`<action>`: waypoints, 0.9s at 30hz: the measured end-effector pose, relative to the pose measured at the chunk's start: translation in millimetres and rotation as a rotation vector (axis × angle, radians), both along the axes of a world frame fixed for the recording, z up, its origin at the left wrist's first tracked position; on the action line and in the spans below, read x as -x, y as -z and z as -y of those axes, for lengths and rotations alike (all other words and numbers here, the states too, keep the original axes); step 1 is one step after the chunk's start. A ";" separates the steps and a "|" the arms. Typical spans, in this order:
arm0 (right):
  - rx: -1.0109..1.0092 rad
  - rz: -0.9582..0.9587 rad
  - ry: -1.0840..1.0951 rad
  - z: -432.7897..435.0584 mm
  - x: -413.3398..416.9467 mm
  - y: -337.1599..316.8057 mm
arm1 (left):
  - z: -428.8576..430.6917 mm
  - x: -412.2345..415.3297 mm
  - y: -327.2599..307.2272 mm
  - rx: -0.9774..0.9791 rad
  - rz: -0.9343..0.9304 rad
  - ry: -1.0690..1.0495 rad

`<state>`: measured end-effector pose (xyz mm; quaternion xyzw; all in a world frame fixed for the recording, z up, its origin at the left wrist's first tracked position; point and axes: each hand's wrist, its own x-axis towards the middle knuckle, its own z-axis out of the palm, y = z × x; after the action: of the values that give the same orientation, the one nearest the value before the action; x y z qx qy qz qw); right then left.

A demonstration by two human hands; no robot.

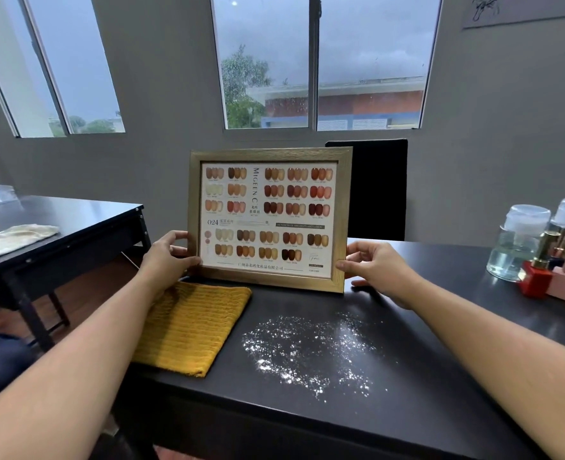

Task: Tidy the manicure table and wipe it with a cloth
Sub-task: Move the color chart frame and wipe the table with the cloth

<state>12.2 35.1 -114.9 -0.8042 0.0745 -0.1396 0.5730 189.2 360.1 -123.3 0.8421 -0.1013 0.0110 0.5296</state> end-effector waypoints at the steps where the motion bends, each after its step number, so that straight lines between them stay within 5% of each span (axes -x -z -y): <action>1: 0.000 0.002 0.003 -0.4 0.1 0.5 | -0.4 0.4 -0.3 0.004 -0.001 0.007; 21: 0.080 -0.051 0.011 1.7 2.4 -6.1 | -3.7 10.3 -0.4 -0.021 0.063 -0.052; 27: 0.477 0.303 0.250 3.0 33.8 -36.1 | -16.4 39.2 -9.5 -0.094 0.258 -0.139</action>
<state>-21.6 32.1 -78.8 -0.8705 0.0515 -0.3408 0.3512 150.0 376.4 -113.9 0.8626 -0.1105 0.1510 0.4701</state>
